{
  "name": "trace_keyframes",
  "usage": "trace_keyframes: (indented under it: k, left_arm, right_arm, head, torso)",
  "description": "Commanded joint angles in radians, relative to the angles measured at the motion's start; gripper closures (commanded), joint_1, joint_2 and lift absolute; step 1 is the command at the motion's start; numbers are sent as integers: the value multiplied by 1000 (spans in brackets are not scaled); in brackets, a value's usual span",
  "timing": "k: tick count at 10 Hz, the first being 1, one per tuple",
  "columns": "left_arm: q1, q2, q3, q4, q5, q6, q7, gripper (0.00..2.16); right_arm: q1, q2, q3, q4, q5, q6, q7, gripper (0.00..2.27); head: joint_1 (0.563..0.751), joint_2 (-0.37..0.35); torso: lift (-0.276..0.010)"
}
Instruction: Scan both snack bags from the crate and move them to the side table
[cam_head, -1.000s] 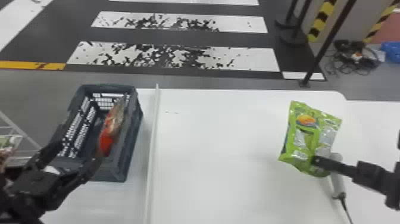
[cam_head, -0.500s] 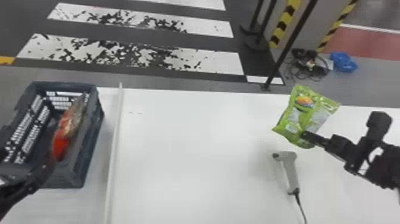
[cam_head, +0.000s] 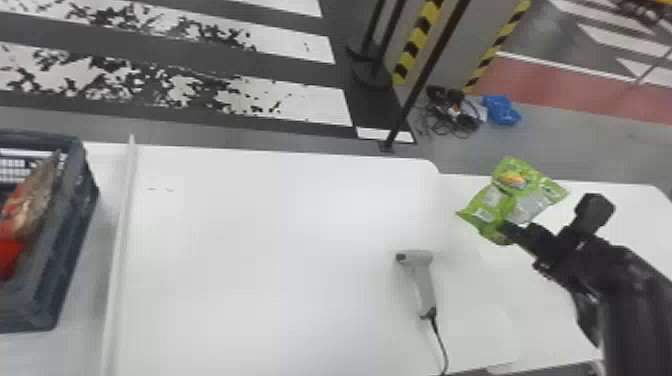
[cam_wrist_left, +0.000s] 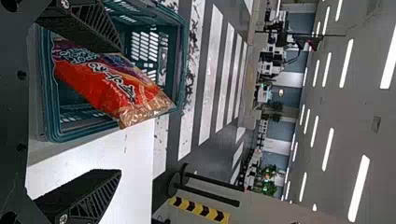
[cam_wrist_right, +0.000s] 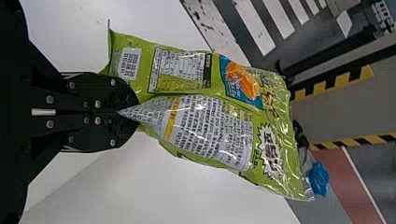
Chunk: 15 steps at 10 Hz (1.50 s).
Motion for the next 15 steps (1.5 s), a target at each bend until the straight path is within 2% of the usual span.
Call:
trace_keyframes:
  k: [1, 5, 6, 7, 8, 9, 10, 12, 13, 15]
  left_arm:
    - [0, 0, 0, -1, 0, 0, -2, 70]
    - [5, 6, -3, -3, 0, -9, -11, 70]
    - [5, 6, -3, -3, 0, -15, -11, 70]
    - [5, 6, -3, -6, -4, -15, -5, 70]
    - [6, 7, -2, -14, -4, -15, -6, 70]
    - [8, 7, 1, -18, -4, -15, -6, 70]
    - [8, 7, 1, -24, -4, -12, -8, 70]
    - [5, 9, 1, -26, -1, -12, -8, 70]
    - [3, 11, 1, -26, 0, -12, -8, 70]
    - [1, 9, 1, -32, 2, -12, -8, 70]
  right_arm:
    - [-7, -1, 0, 58, -5, -96, -71, 2246]
    - [-76, -43, 15, 278, 9, -213, -137, 2243]
    - [-72, -40, 44, 298, 38, -277, -139, 2125]
    - [-72, -38, 55, 321, 52, -308, -170, 1889]
    - [-76, -41, 55, 339, 50, -311, -177, 1376]
    - [-76, -41, 58, 339, 55, -311, -177, 215]
    - [-73, -41, 55, 336, 48, -302, -177, 19]
    - [-32, -35, 44, 298, 19, -274, -176, 36]
    - [7, -15, 24, 232, 10, -231, -177, 49]
    - [139, 58, -20, -14, -41, -118, -177, 60]
  head:
    - [695, -350]
    - [695, -350]
    - [695, -350]
    - [695, -350]
    - [695, -350]
    - [695, -350]
    - [695, -350]
    - [695, -350]
    - [695, -350]
    - [695, -350]
  torso:
    - [-29]
    - [-29]
    - [-29]
    - [-29]
    - [-29]
    - [-29]
    - [-29]
    - [-29]
    - [-29]
    - [-29]
